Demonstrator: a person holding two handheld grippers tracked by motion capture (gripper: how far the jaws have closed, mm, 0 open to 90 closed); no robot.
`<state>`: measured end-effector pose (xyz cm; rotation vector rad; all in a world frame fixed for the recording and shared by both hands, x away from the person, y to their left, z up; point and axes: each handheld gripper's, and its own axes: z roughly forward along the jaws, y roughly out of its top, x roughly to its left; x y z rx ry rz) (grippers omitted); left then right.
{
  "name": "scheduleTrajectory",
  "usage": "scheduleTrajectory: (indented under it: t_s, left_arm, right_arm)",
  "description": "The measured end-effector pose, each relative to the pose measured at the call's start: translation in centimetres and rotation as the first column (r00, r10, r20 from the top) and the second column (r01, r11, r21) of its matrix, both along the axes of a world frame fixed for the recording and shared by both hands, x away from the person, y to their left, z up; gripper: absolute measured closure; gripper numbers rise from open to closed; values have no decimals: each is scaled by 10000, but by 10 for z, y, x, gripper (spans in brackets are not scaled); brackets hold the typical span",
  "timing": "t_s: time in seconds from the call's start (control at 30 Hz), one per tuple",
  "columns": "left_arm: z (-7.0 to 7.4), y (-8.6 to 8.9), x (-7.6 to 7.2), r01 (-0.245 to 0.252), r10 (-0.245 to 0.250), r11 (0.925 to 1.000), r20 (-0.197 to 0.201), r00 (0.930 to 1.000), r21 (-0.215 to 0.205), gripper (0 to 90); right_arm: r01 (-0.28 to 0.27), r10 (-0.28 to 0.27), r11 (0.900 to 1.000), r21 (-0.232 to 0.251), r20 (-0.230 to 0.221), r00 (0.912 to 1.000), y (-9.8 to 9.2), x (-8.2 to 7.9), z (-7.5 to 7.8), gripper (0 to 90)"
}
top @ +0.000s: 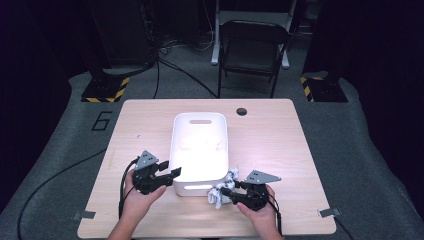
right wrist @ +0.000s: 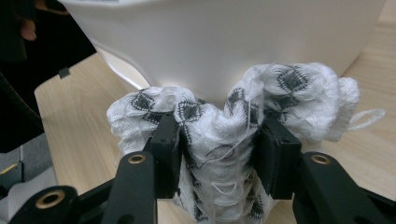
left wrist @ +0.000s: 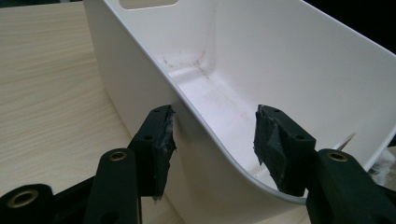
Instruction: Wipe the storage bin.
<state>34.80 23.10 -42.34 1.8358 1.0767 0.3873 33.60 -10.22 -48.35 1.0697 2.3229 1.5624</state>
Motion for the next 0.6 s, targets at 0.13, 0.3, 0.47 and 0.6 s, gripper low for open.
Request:
scheduleTrajectory:
  t_s: [0.13, 0.3, 0.47, 0.6]
  left_arm:
    - [0, 0, 1, 36, -36, 10000, -15, 10000, 45, 470]
    - [1, 1, 3, 24, -23, 9999, -44, 10000, 109, 469]
    - [0, 0, 5, -115, 115, 9999, -29, 9999, 13, 452]
    - [0, 1, 7, -86, 86, 9999, 53, 9999, 62, 444]
  right_arm:
    - [-59, 54, 9997, -222, -216, 9998, 2, 3, -7, 571]
    - [-65, 34, 9976, -695, -439, 9990, 4, 5, -15, 575]
    - [20, -60, 9973, -740, -544, 9985, 2, 7, -16, 573]
    - [100, -145, 9966, -814, -546, 9984, -3, 9, -15, 577]
